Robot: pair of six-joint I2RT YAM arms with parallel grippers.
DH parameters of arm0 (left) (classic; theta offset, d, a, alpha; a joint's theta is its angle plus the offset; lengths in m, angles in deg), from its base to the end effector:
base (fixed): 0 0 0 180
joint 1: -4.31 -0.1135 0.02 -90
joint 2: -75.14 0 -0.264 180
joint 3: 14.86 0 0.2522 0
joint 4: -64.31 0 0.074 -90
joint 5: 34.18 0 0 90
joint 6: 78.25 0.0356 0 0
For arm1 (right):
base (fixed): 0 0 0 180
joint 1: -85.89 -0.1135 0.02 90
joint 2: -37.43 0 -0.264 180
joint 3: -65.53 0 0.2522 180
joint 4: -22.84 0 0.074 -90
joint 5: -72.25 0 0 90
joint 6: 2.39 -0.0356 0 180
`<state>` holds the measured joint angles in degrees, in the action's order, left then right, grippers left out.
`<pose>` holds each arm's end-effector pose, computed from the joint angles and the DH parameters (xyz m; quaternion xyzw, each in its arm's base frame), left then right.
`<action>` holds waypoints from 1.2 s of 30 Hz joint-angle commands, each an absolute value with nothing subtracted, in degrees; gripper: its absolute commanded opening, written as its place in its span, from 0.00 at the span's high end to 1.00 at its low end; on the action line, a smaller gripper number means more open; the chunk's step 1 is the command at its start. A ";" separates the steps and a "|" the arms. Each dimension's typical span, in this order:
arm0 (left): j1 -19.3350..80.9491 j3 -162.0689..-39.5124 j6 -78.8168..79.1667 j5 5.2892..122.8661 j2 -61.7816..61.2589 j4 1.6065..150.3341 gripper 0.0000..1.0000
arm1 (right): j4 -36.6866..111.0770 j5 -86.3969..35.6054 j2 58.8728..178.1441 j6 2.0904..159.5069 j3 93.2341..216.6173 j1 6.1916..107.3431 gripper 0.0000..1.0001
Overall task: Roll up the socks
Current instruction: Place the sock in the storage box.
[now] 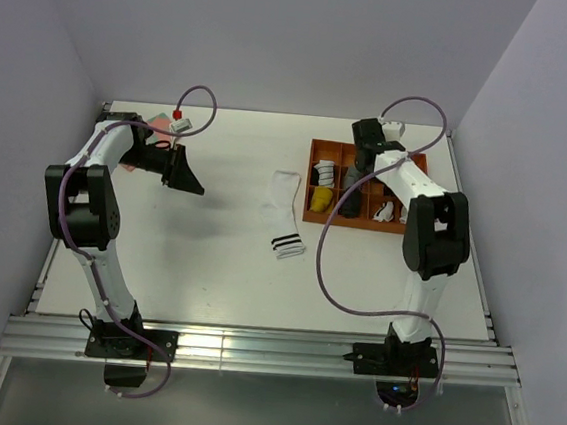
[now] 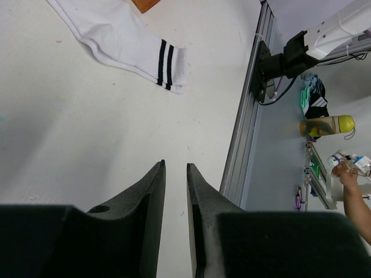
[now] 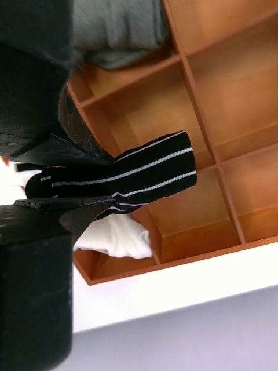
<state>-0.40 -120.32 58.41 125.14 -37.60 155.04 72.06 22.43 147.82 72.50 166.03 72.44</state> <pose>0.3617 -0.0036 0.2393 0.2566 0.7804 -0.5362 0.1941 0.4064 0.0736 0.2308 0.1046 0.9038 -0.2592 0.3240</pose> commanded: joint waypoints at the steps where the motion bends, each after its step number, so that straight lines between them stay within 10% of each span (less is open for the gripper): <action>1: -0.62 -121.70 58.86 126.92 -35.51 156.47 0.73 | 71.84 28.03 150.44 74.42 171.22 72.71 1.00; 36: -0.70 -121.78 58.69 125.95 -37.71 156.47 0.73 | 80.71 0.02 163.11 70.92 179.22 78.51 1.00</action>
